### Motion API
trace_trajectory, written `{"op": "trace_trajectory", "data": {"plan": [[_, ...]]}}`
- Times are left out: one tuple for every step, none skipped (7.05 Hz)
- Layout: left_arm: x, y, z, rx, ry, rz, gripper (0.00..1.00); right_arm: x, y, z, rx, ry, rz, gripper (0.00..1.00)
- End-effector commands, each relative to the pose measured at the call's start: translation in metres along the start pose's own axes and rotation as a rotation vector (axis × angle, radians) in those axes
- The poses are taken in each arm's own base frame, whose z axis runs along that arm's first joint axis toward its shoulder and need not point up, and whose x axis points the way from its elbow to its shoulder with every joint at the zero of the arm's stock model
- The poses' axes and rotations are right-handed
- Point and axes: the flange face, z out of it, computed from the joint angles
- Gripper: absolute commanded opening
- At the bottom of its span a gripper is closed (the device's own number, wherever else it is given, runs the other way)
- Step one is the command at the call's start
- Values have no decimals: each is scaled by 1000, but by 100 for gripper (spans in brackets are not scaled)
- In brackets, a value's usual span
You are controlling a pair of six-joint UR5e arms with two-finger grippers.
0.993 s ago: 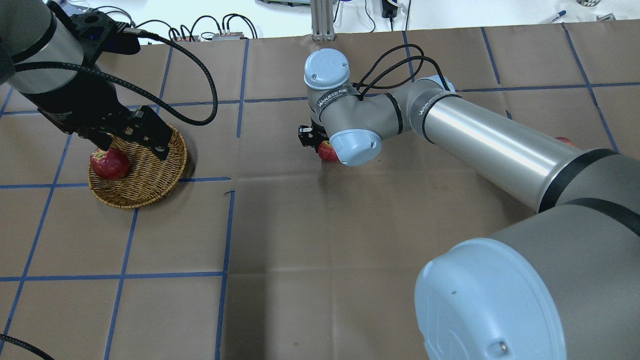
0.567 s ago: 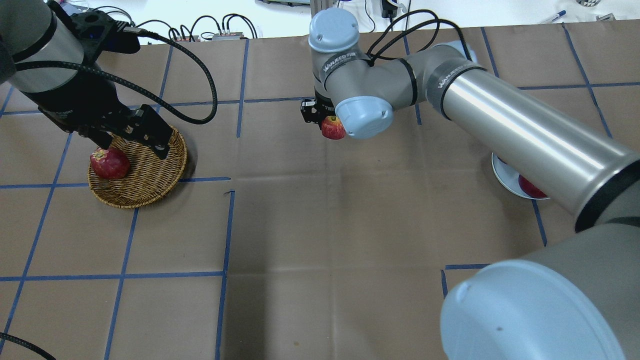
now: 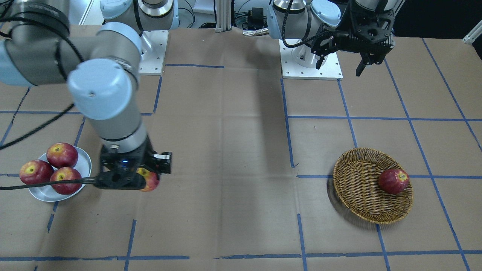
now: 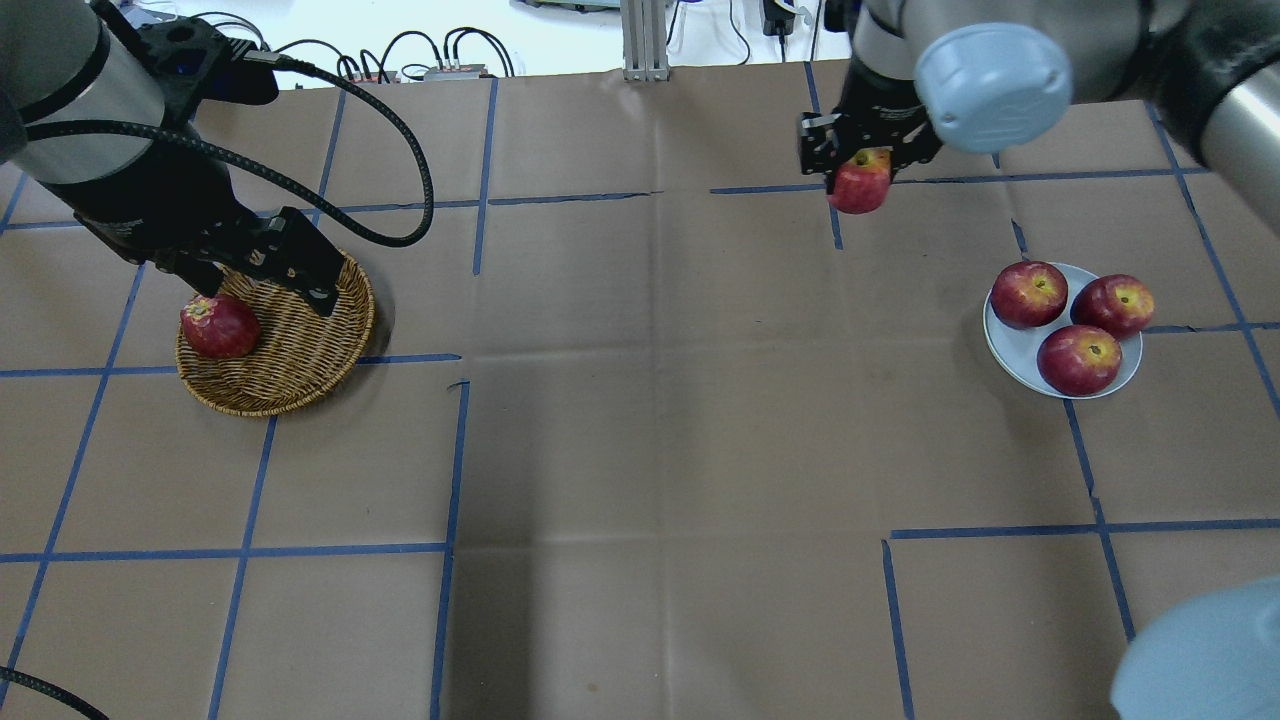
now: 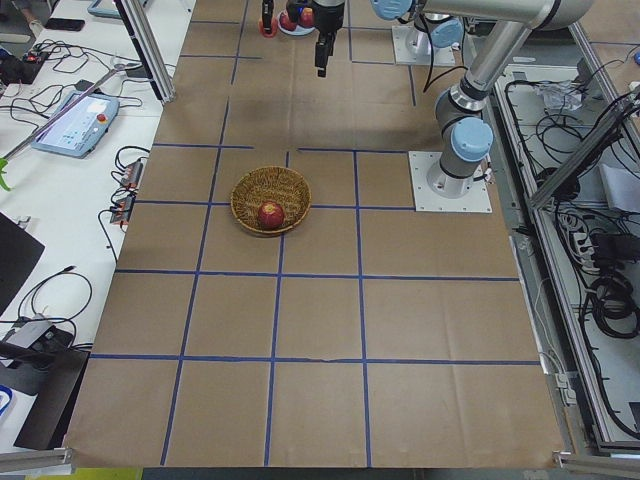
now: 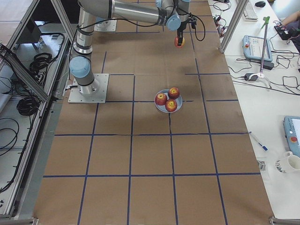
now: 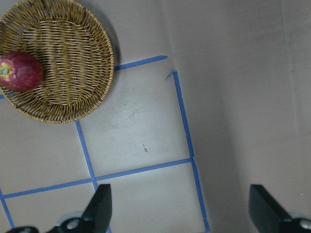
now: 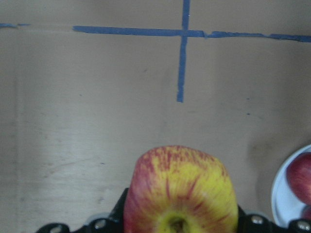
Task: Transfer apple from basket to plate
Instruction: 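Carry the apple with the right gripper over the white plate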
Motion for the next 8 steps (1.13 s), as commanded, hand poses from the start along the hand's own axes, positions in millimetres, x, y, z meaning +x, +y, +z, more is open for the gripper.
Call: {"op": "trace_trajectory", "data": {"plan": [[1,0,0,2,0,0,99,152,29,8,-31,-6,-154,39],[1,1,0,2,0,-21,99,197,41,18,-41,-14,-193,39],[1,1,-1,3,2,-81,99,228,54,29,-59,-29,-210,39],[5,1,0,1,2,-116,99,243,66,43,-71,-60,-212,38],[18,1,0,-1,0,-113,99,247,74,57,-73,-88,-198,38],[22,0,1,-2,-9,-113,99,246,81,75,-53,-79,-195,38],[22,0,2,-5,-12,-103,99,241,89,91,-44,-72,-194,38],[22,0,2,-6,-12,-101,99,240,91,100,-21,-55,-198,39]]}}
